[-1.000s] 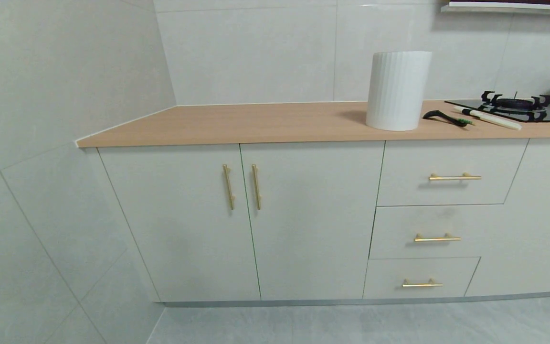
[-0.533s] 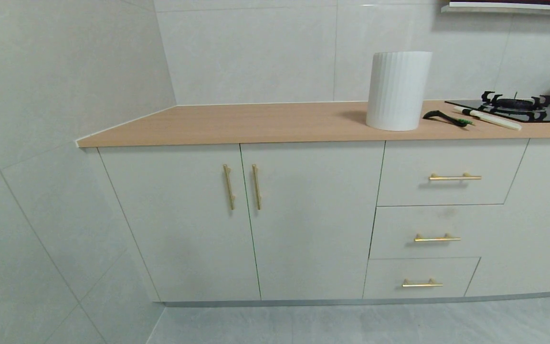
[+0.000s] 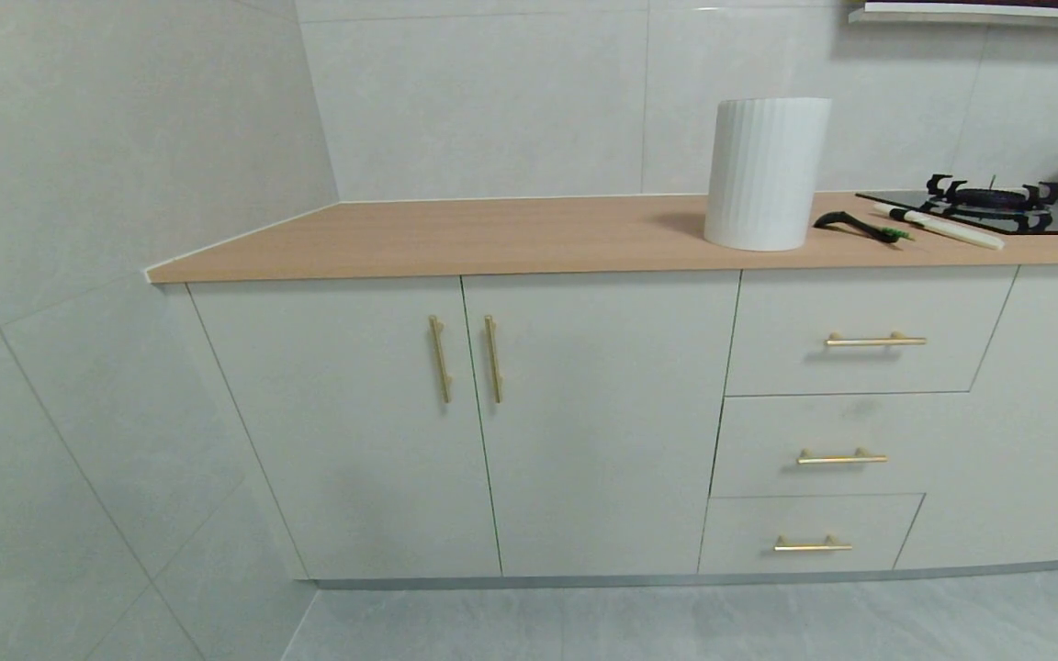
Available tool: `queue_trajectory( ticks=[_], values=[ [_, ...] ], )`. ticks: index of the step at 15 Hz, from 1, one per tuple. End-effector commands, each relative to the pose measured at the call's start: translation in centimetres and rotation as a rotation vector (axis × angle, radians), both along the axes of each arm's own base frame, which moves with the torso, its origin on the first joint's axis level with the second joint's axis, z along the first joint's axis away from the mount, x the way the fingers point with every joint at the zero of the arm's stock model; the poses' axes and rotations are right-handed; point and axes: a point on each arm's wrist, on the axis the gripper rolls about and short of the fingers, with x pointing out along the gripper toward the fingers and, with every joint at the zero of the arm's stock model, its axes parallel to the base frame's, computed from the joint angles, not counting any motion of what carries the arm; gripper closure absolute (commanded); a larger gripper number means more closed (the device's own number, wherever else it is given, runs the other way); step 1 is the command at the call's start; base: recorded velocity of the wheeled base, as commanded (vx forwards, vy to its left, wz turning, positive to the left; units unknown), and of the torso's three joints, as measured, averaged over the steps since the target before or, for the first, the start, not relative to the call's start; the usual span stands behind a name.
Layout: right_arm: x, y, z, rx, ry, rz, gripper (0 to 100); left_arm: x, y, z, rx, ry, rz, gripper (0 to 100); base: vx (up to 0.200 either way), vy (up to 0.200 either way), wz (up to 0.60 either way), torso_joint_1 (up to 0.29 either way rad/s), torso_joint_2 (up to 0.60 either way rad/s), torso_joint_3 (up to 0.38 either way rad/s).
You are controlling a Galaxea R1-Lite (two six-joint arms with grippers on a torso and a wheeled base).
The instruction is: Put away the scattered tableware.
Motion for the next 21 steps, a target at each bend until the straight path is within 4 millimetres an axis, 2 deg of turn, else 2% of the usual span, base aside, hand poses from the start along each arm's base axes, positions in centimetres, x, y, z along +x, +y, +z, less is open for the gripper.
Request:
queue_trajectory(
  ticks=[1, 12, 21],
  values=[
    [0.04, 0.01, -0.16, 0.0, 0.012, 0.005, 0, 0.04, 0.0, -0.16, -0.003, 0.004, -0.002, 0, 0.0, 0.0, 0.0, 0.0, 0.0, 0.0],
    [0.04, 0.05, -0.16, 0.016, 0.013, 0.027, 0, 0.04, 0.0, -0.18, -0.032, 0.006, -0.002, 0, 0.0, 0.0, 0.0, 0.0, 0.0, 0.0],
    [0.04, 0.03, -0.14, 0.037, 0.012, 0.016, 0, 0.04, 0.0, -0.16, -0.033, 0.004, -0.002, 0, 0.0, -0.2, 0.0, 0.002, 0.0, 0.004]
  ],
)
